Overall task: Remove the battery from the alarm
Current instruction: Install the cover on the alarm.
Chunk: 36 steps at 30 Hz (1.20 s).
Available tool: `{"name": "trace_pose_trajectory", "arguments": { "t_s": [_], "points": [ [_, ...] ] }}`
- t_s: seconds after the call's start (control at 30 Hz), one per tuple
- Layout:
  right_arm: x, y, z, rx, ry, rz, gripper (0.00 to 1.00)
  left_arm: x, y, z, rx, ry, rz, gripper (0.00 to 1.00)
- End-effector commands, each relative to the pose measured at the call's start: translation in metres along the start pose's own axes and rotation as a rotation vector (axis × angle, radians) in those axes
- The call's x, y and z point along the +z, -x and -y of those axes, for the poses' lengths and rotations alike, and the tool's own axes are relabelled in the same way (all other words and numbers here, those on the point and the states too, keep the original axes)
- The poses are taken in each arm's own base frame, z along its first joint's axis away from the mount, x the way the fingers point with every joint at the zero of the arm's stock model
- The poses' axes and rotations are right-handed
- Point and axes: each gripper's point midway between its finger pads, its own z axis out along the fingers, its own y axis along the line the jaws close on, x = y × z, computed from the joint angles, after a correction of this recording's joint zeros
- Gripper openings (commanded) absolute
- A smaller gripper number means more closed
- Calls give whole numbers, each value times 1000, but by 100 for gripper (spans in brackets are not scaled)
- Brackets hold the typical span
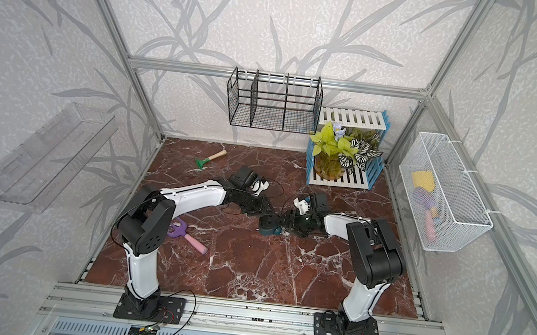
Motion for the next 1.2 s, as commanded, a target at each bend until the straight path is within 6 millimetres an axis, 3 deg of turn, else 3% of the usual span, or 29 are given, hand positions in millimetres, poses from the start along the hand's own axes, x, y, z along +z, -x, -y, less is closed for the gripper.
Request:
{"name": "trace_pose_trajectory", "arguments": {
  "t_s": [0.0,0.73,0.9,1.17],
  "points": [
    [1,0,10,12,-59,3,67,-12,7,7,38,23,30,48],
    [1,-2,9,14,-52,3,67,-35,17,7,87,83,89,50],
    [1,-3,9,15,-51,0,67,-35,9,-10,63,67,82,48],
    [2,-4,9,13,-49,-3,67,-15,-16,-29,-1,-19,13,48]
  ]
}}
